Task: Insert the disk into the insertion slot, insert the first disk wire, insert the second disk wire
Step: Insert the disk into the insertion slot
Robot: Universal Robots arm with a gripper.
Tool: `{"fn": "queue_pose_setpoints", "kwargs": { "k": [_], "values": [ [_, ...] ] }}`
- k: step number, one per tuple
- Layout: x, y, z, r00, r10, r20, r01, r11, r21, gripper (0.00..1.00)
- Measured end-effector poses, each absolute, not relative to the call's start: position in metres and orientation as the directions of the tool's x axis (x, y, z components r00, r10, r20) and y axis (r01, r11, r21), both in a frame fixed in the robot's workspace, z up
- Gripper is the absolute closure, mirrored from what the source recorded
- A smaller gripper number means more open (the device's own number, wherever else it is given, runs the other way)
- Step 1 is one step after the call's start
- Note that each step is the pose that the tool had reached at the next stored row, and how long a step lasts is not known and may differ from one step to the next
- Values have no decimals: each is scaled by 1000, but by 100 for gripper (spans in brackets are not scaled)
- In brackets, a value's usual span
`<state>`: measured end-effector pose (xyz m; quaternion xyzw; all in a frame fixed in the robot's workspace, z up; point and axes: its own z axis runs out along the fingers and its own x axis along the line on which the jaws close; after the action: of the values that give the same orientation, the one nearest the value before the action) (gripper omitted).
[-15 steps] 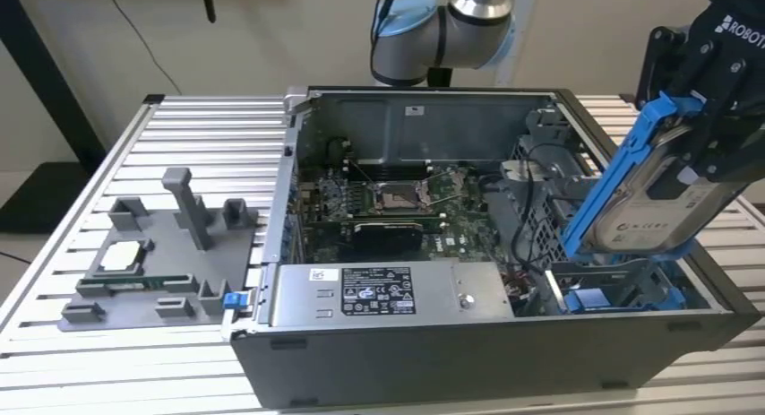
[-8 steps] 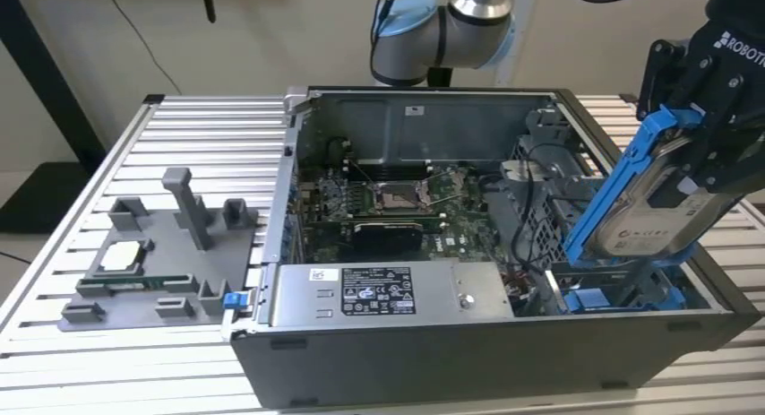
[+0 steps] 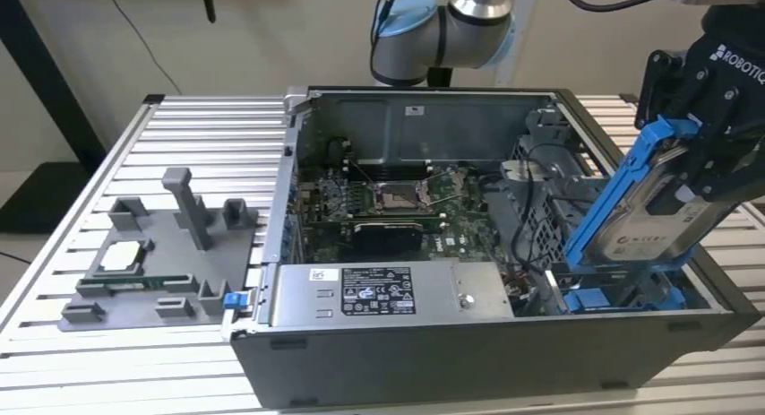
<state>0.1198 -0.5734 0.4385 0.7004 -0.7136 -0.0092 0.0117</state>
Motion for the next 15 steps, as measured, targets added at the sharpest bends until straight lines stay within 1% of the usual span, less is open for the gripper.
{"fn": "queue_pose_setpoints", "kwargs": {
  "k": [15],
  "values": [
    [121,-573,418,-18,-1000,4,-999,19,28,100]
  ]
}}
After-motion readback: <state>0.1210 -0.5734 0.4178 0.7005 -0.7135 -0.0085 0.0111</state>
